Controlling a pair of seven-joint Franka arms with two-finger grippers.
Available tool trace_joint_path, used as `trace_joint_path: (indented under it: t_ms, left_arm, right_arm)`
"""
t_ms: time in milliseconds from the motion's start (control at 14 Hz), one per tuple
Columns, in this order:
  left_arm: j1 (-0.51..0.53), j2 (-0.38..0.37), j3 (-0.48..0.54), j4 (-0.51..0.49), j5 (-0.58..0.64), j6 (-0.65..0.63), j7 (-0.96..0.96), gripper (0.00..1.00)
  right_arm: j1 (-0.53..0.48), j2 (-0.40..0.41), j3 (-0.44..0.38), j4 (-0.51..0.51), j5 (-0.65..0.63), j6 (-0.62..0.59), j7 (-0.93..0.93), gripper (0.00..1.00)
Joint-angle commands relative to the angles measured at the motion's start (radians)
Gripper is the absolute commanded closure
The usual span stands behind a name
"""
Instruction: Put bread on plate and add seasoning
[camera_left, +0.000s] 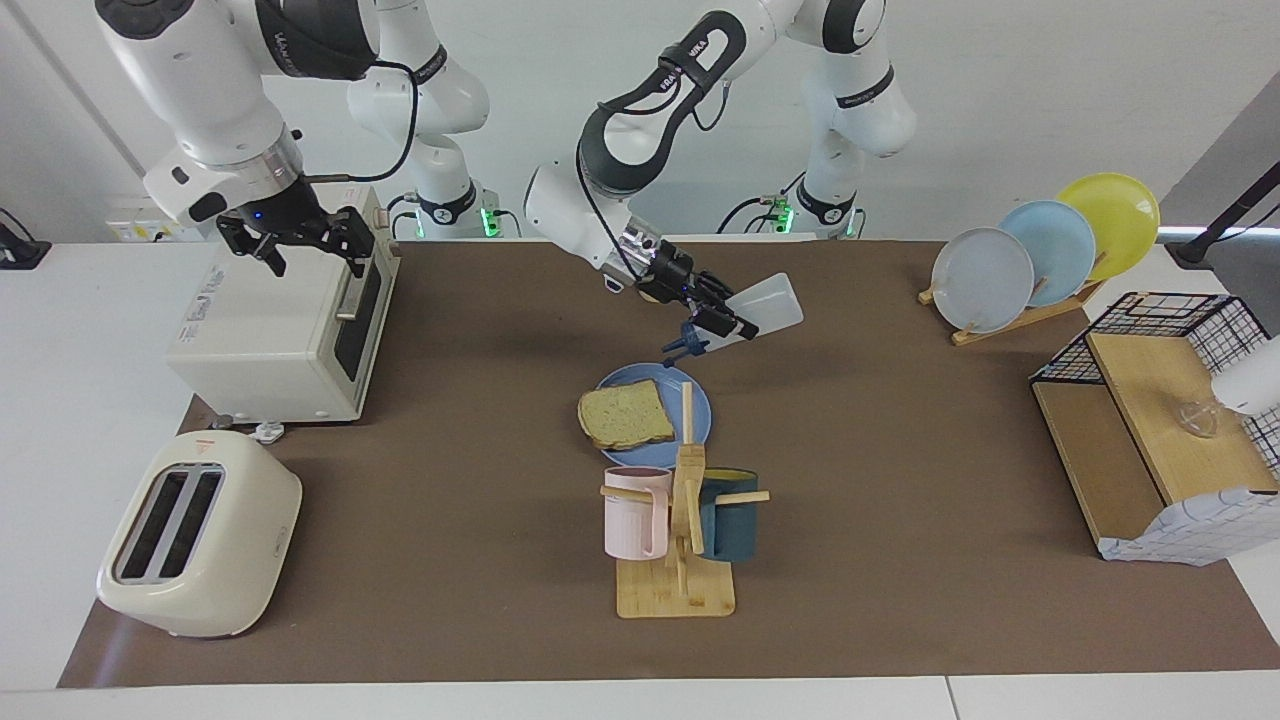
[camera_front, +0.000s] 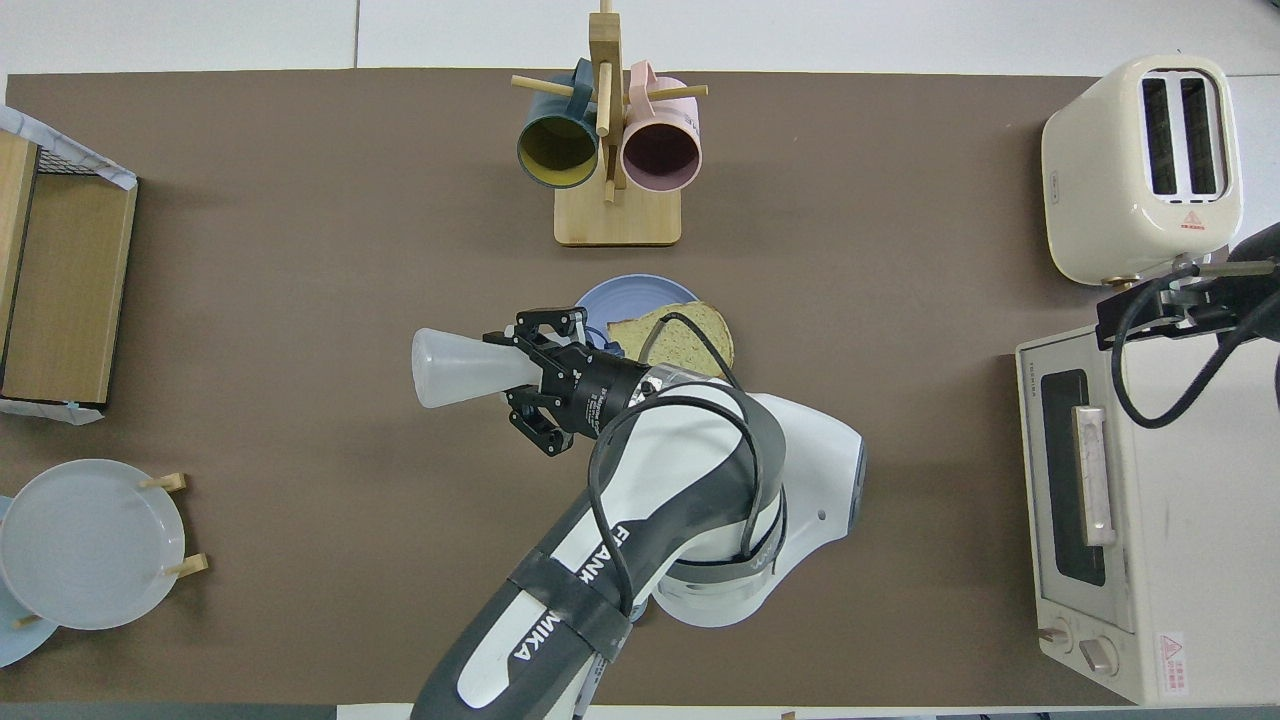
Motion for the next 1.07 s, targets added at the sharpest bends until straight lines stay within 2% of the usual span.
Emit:
trace_joint_path:
  t_ms: [0, 214, 285, 427, 499, 712, 997]
  left_arm:
    - [-0.032, 0.120, 0.016, 0.057, 0.026, -0.069, -0.001, 1.00]
    - [-0.037, 0.142, 0.014, 0.088, 0.050, -0.102, 0.001, 1.00]
    - [-0.041, 0.151, 0.013, 0.085, 0.102, -0.118, 0.002, 1.00]
    - [-0.060, 0.255, 0.014, 0.115, 0.151, -0.158, 0.002, 1.00]
    - [-0.060, 0.272, 0.014, 0.147, 0.148, -0.164, 0.004, 1.00]
    - [-0.060, 0.279, 0.011, 0.152, 0.242, -0.193, 0.005, 1.00]
    - [-0.061, 0.280, 0.013, 0.152, 0.259, -0.193, 0.005, 1.00]
  right_arm:
    - [-0.044, 0.003, 0.009, 0.011, 0.005, 0.000, -0.036, 0.00]
    - [-0.035, -0.005, 0.012, 0.002, 0.007, -0.010, -0.036, 0.00]
    - [-0.036, -0.005, 0.012, 0.002, 0.007, -0.010, -0.036, 0.00]
    - [-0.041, -0.006, 0.012, -0.003, 0.007, -0.010, -0.036, 0.00]
    - [-0.041, -0.006, 0.012, -0.003, 0.007, -0.008, -0.037, 0.00]
    - [-0.041, -0.006, 0.013, -0.003, 0.008, -0.008, -0.040, 0.00]
    - [-0.041, -0.008, 0.013, -0.003, 0.008, -0.008, -0.040, 0.00]
